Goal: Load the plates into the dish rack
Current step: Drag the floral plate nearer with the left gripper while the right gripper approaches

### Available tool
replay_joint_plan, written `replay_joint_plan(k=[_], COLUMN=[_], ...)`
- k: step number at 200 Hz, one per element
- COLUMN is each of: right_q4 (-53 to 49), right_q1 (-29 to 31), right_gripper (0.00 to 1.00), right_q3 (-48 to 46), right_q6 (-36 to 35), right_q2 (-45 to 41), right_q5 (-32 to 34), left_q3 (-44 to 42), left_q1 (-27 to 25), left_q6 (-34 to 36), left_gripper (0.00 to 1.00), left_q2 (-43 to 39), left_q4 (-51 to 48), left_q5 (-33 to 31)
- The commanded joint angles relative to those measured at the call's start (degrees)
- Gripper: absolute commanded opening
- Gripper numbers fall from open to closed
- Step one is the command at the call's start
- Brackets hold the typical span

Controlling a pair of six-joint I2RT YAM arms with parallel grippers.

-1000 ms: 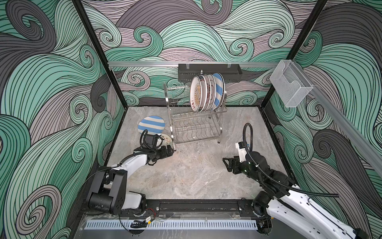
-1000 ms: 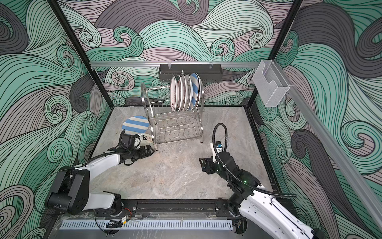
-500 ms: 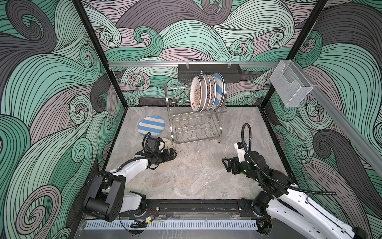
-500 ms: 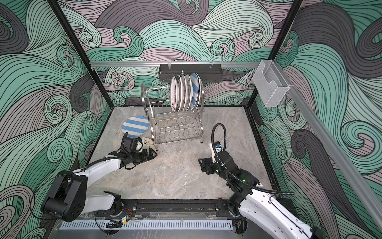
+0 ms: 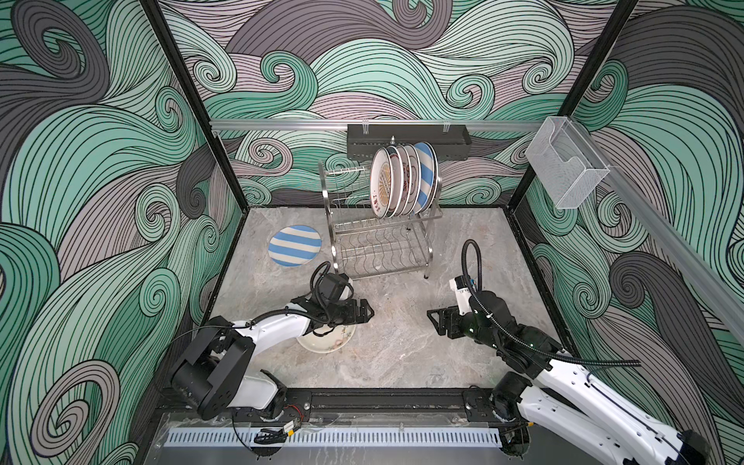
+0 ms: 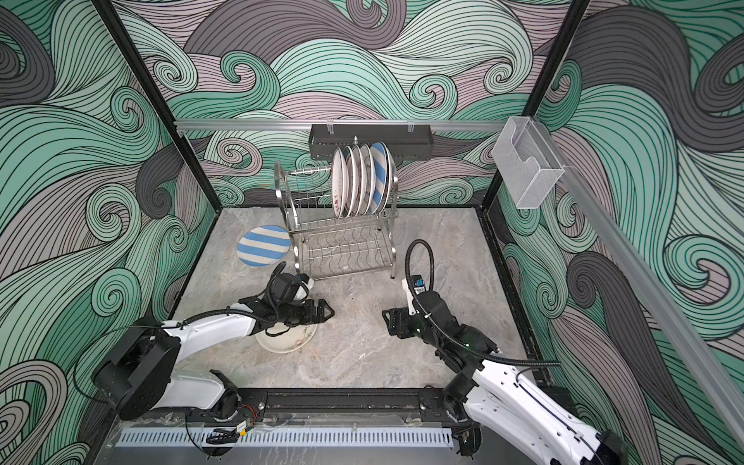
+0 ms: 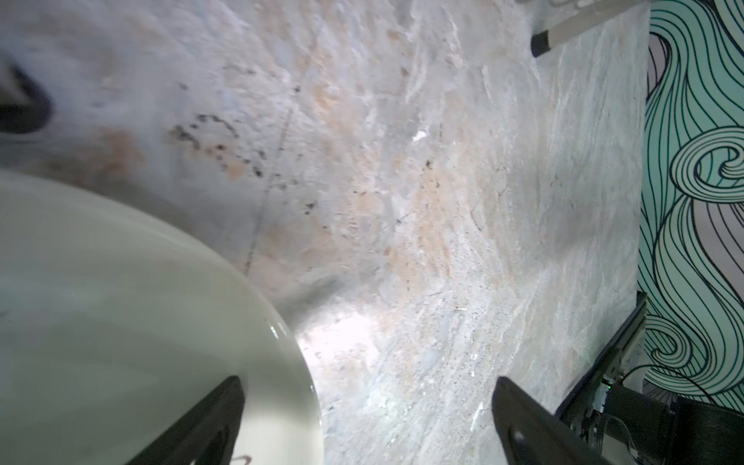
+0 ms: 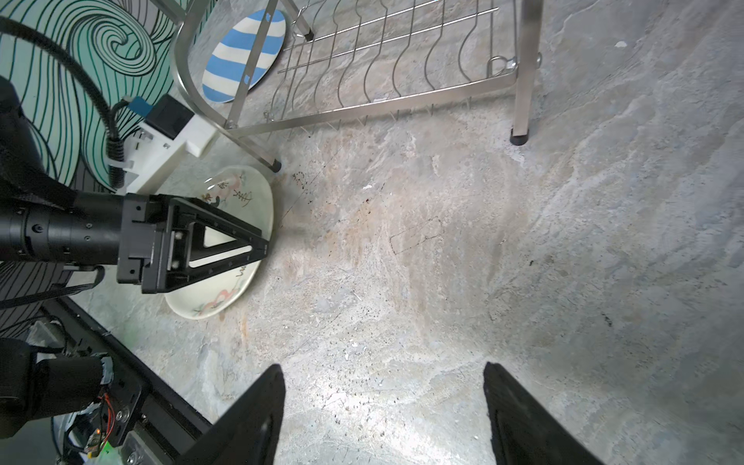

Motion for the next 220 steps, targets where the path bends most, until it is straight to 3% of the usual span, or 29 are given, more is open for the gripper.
replay_joint_plan(k=[1, 20, 41, 81, 102, 125, 220], right_q4=[6.5, 11.9, 16.3, 26.7, 33.3, 38.3, 47.1], right_q1=[-0.3, -0.1, 1.0, 6.2, 9.5, 11.4, 13.6], right_gripper=[0.78, 0.77, 0.77, 0.75, 0.73, 0.72, 0.67], right_q3=[-2.1, -2.9, -2.9, -1.4, -0.2, 1.4, 8.7], right_q6=[0.9, 1.9, 2.5, 5.9, 7.7, 8.6, 10.8], right_q2=[3.1, 8.1, 13.0, 23.3, 29.9, 36.3, 55.0], right_q5=[-8.3, -15.0, -16.1, -13.6, -12.8, -11.9, -16.3], left_q3=[3.3, 5.0, 5.5, -3.5, -7.7, -10.6, -9.9], left_q1=[-1.7, -1.4, 0.4, 10.4, 15.8, 17.7, 19.1], left_q6=[-0.5, 0.6, 2.7, 2.4, 1.8, 1.9, 2.4], left_gripper=[0.99, 0.99, 0.99, 0.99, 0.99, 0.99, 0.99], left_q2=[0.9, -5.3, -12.2, -21.9, -26.0, -28.1, -17.9], left_q4=[-5.7, -14.3, -22.3, -20.0, -18.8, -16.7, -14.4], left_q5=[0.3, -8.0, -15.5, -21.2, -21.8, -21.5, -11.4])
